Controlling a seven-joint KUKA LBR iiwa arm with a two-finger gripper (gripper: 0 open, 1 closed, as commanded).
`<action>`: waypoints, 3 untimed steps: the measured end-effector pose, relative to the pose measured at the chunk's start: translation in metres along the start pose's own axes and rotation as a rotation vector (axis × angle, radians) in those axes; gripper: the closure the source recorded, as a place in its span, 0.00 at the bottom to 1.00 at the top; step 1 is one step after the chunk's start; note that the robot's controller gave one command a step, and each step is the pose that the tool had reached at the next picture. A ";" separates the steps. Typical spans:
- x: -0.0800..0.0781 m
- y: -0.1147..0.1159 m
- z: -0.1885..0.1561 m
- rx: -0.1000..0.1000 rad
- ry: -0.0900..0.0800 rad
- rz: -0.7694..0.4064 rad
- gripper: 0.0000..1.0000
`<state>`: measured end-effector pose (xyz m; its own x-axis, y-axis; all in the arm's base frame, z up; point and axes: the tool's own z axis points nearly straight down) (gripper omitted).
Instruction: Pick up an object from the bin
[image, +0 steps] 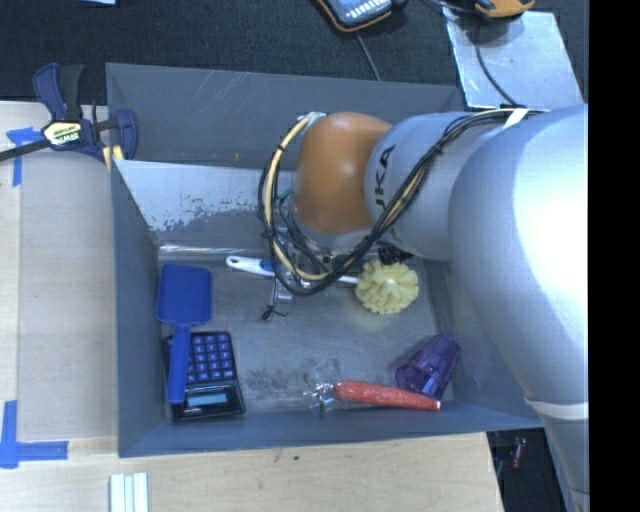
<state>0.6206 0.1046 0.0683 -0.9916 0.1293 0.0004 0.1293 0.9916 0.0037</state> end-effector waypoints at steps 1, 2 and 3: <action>-0.019 -0.154 -0.001 0.003 -0.006 0.085 0.00; -0.002 -0.010 -0.002 -0.004 -0.008 0.002 1.00; -0.001 -0.004 -0.001 -0.010 -0.006 -0.003 1.00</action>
Offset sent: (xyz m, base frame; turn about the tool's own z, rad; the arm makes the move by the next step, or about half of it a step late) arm -0.0023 -0.0068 -0.0016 0.0005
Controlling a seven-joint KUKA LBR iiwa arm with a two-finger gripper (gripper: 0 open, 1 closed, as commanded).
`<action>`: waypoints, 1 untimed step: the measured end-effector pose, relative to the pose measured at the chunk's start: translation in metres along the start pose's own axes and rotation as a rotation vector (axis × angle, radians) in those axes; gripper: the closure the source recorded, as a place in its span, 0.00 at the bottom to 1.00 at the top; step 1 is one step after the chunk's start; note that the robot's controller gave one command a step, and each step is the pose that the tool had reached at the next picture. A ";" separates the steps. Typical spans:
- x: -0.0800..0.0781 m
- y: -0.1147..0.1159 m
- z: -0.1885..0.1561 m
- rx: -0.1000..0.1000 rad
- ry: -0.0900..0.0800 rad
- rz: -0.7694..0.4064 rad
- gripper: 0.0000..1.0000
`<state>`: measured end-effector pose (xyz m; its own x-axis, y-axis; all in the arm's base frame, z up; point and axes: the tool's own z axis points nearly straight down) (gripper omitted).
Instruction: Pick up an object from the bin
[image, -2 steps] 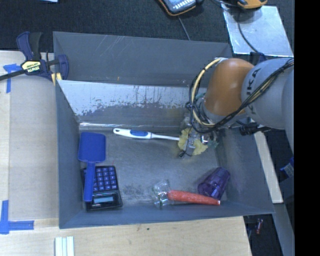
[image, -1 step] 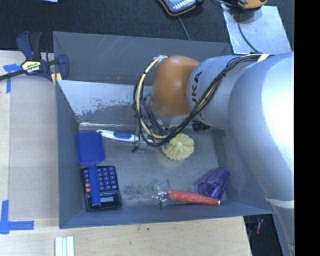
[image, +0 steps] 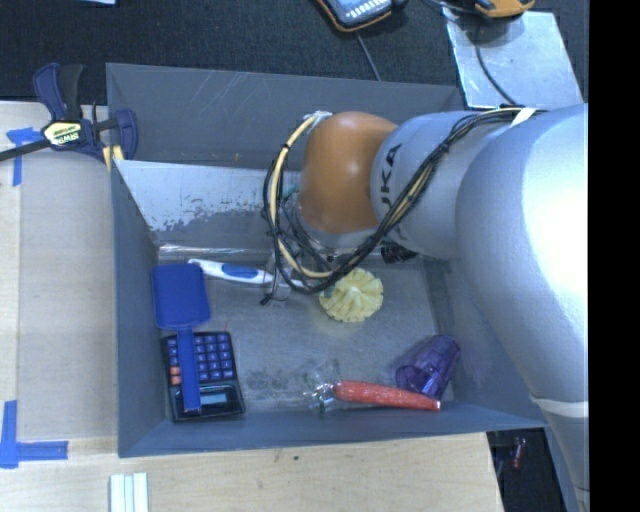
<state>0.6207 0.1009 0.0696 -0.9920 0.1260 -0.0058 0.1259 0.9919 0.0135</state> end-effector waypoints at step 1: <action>0.002 -0.001 -0.024 0.003 0.006 0.000 1.00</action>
Offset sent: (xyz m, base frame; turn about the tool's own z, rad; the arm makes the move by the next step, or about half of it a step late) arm -0.0018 -0.0018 0.0123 0.0016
